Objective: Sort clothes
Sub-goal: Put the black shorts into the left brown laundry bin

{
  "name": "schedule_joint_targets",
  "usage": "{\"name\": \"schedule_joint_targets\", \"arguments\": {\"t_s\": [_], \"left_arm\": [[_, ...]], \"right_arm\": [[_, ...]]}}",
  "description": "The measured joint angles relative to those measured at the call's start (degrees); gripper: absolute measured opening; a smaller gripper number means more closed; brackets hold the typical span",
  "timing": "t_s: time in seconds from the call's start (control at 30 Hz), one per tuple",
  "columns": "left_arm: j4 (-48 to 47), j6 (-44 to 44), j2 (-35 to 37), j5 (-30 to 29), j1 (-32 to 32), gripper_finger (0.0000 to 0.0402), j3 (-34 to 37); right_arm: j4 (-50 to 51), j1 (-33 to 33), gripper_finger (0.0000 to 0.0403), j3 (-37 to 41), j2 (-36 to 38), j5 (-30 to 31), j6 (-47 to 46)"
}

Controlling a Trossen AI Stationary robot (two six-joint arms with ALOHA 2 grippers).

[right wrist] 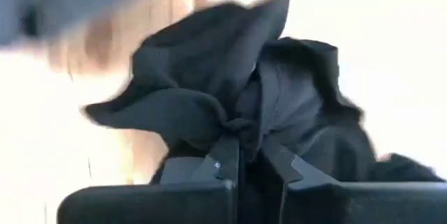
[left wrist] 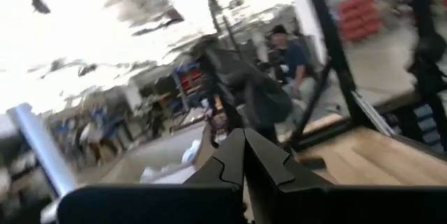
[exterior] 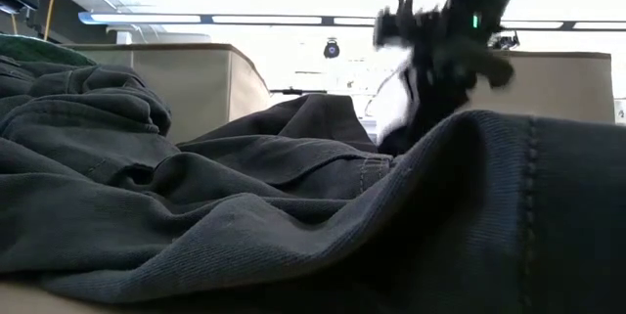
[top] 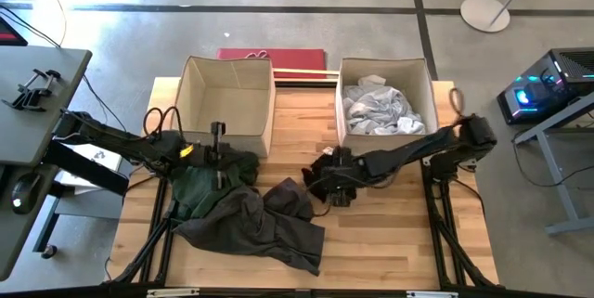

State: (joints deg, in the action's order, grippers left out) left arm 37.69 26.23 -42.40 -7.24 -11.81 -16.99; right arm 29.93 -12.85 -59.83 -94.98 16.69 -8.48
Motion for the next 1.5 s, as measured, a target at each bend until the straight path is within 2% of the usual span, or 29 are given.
{"name": "schedule_joint_targets", "arguments": {"t_s": [0.1, 0.2, 0.37, 0.47, 0.67, 0.87, 0.97, 1.1, 1.27, 1.5], "left_arm": [[0.24, 2.54, -0.33, 0.62, -0.64, 0.0, -0.35], [-0.02, 1.36, -1.65, -2.15, -0.76, 0.0, -2.63], [-1.39, 2.1, -7.79, -6.42, -0.74, 0.0005, -8.19], [-3.09, 3.86, -11.95, -7.07, -0.72, 0.0028, -11.96], [-3.49, 3.88, -19.32, -6.41, -0.72, 0.0117, -18.2], [-3.52, 0.33, -25.21, -5.75, -0.17, 0.0225, -22.96], [-3.59, -0.19, -27.86, -5.32, 0.2, 0.0263, -24.48], [-3.56, -0.67, -30.86, -5.31, 0.65, 0.0284, -25.33], [-3.07, -2.49, -34.0, -4.92, 1.25, 0.0286, -25.33], [2.63, -6.16, -40.14, -4.84, 2.5, 0.0286, -25.32]], "right_arm": [[-0.86, -1.57, 0.0006, 0.0, 4.12, 4.79, 0.71], [-1.76, -3.13, 0.0006, -0.01, 9.0, 9.79, 1.01], [-4.54, -6.06, 0.0004, -0.02, 15.34, 19.36, 2.28], [-9.75, -7.7, 0.0004, -0.04, 18.09, 23.15, 5.94], [-21.35, -8.97, 0.0002, -0.09, 19.34, 21.56, 14.26], [-25.75, -8.91, 0.0001, -0.09, 18.17, 19.12, 17.94], [-26.16, -8.89, 0.0001, -0.09, 17.83, 18.8, 18.46], [-26.16, -8.73, 0.0001, -0.09, 17.73, 18.66, 18.52], [-26.29, -8.43, 0.0001, -0.09, 17.73, 17.38, 18.59], [-26.32, -8.03, 0.0001, -0.09, 17.47, 17.16, 17.5]]}}
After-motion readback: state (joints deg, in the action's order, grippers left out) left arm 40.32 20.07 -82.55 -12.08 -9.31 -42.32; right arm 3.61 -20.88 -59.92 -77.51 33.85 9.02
